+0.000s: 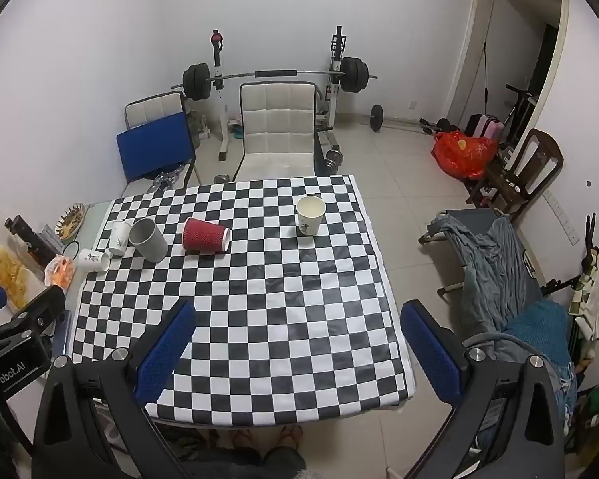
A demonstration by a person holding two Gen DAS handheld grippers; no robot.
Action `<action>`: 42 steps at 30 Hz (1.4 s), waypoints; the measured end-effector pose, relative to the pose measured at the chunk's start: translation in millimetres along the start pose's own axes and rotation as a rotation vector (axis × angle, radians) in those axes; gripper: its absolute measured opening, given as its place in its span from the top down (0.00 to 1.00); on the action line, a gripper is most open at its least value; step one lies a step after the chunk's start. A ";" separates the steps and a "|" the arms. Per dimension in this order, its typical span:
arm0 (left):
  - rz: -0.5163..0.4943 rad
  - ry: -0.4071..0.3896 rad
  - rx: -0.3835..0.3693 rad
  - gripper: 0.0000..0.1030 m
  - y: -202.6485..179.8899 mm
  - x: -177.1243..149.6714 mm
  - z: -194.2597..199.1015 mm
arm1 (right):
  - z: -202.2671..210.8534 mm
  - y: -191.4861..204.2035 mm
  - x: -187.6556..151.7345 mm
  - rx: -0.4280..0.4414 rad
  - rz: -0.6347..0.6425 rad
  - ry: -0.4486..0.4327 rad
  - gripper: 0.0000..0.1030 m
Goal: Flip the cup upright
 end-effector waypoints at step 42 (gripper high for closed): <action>0.006 -0.022 -0.008 0.00 0.7 2.4 -0.2 | 10.3 8.8 -0.6 -0.007 0.006 -0.007 0.00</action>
Point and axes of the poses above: each gripper's, at about its wrist camera, not at the fingertips, and z roughly against the way its jaws point, y to its left, x to its top, the point moved 10 cm from there along -z, roughly the way its jaws point, and after that the axes turned 4 degrees about -z, right-handed, at the moved point
